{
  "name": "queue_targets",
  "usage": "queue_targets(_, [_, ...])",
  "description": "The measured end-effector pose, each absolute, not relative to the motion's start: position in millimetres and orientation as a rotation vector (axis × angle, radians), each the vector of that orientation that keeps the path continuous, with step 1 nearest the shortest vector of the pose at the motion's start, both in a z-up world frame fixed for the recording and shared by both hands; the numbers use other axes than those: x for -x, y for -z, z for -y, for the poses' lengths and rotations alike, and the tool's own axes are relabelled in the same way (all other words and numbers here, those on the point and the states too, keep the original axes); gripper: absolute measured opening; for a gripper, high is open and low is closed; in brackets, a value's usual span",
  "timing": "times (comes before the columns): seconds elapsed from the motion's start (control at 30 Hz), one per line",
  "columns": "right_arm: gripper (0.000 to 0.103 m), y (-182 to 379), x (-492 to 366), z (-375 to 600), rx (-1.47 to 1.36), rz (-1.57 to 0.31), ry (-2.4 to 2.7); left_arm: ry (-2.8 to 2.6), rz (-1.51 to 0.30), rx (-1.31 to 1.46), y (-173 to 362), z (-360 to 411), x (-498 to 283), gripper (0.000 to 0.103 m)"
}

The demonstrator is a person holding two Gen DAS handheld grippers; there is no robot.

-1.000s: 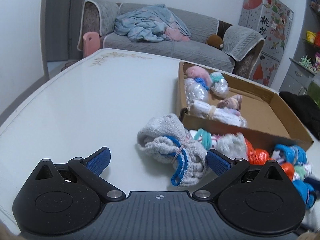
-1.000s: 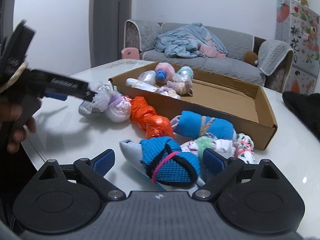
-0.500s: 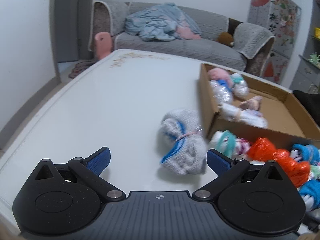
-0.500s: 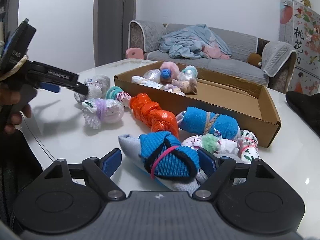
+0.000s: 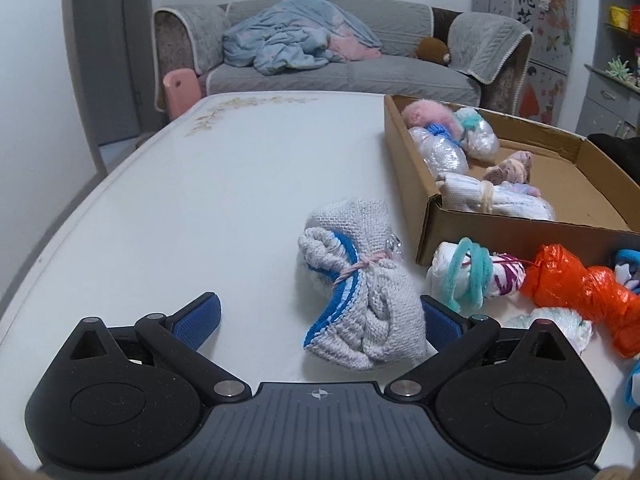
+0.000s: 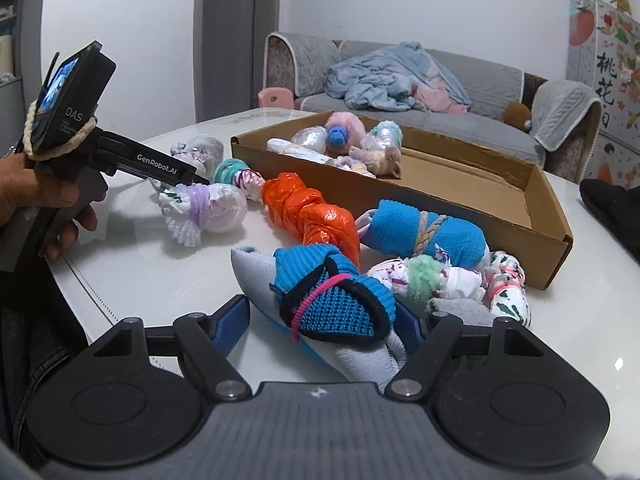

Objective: Organize objects
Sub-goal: 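Grasp grey-blue rolled sock with left gripper while right grasps blue knit sock bundle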

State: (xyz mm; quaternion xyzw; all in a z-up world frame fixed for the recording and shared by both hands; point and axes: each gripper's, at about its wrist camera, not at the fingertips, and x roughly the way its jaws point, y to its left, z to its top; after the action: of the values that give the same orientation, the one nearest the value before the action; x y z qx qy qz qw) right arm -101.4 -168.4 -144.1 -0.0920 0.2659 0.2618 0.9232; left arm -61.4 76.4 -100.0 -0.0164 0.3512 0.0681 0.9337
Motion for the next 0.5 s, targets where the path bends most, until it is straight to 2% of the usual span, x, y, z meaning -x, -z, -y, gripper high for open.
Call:
queue_targets(0.13, [0.064, 143.7, 106.8, 168.3, 0.18, -0.522, -0.537, -0.137, -0.722, 0.031, 98.9, -77.9, 61.4, 0.103])
queue_targets(0.2, [0.063, 140.4, 112.2, 169.3, 0.17, -0.498, -0.545, -0.113, -0.72, 0.025, 98.2, -77.3, 60.5, 0.099])
queue_targets(0.27, [0.063, 137.4, 115.5, 170.3, 0.165, -0.47, -0.544, -0.081, -0.698, 0.014, 95.9, -74.1, 65.0, 0.078])
queue_targets(0.3, [0.063, 136.8, 117.1, 170.7, 0.164, -0.466, -0.545, -0.07, -0.69, 0.011, 94.8, -72.4, 67.2, 0.072])
queue_targets(0.33, [0.063, 137.8, 116.4, 171.0, 0.165, -0.473, -0.548, -0.058, -0.681, 0.011, 93.9, -71.3, 69.6, 0.056])
queue_targets(0.43, [0.062, 138.2, 117.8, 174.1, 0.144, -0.479, -0.553, -0.046, -0.674, 0.021, 91.9, -70.5, 74.1, 0.045])
queue_targets(0.5, [0.062, 131.1, 119.0, 177.4, 0.129, -0.459, -0.548, -0.045, -0.664, 0.038, 89.6, -71.8, 79.6, 0.044])
